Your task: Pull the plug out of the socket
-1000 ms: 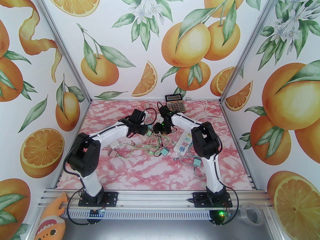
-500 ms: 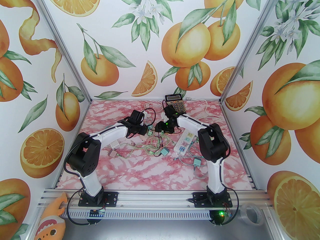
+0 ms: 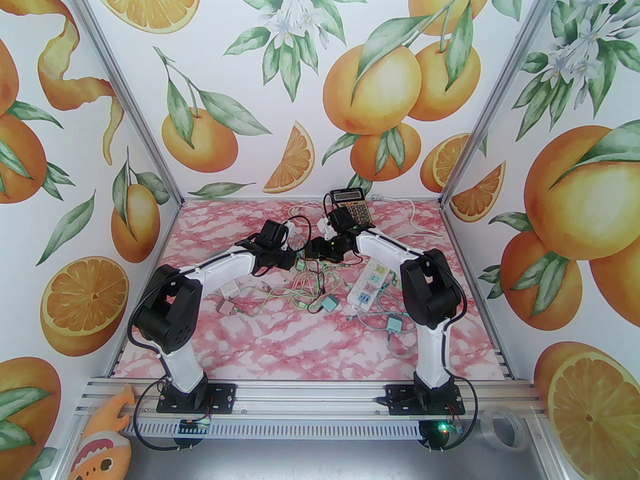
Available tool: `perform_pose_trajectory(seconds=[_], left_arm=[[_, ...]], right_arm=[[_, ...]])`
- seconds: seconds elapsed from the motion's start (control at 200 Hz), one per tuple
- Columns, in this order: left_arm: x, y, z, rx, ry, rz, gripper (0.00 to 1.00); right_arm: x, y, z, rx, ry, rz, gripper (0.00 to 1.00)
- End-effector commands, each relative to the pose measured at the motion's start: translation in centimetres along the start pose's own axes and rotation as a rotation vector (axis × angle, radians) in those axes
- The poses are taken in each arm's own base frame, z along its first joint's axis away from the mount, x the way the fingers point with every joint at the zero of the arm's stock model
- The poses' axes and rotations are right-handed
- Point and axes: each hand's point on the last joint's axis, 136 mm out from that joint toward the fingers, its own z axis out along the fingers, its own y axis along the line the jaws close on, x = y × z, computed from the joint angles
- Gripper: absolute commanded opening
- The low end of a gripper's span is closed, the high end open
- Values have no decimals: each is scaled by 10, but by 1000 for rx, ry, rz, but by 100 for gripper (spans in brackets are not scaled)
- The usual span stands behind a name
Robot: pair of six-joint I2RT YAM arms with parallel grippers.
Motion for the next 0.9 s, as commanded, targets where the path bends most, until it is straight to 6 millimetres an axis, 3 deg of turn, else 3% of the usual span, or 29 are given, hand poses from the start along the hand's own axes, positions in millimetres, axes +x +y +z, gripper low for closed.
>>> perform_pose_trajectory(seconds=[0.0, 0.315, 0.44, 0.686, 0.891], left_arm=[[-20, -11, -4, 60, -76, -6, 0], [-21, -18, 0, 73, -66, 10, 0], [-22, -25, 1, 28, -65, 74, 0], [-17, -35, 1, -86, -68, 208, 0], [-24, -28, -4, -25, -72, 96, 0]], right_arm=[[8, -7, 16, 7, 57, 20, 62], [25, -16, 28, 26, 138, 46, 61], [45, -30, 36, 148, 225, -6, 60], [58, -40, 45, 257, 269, -64, 59], [63, -47, 45, 298, 283, -76, 58]])
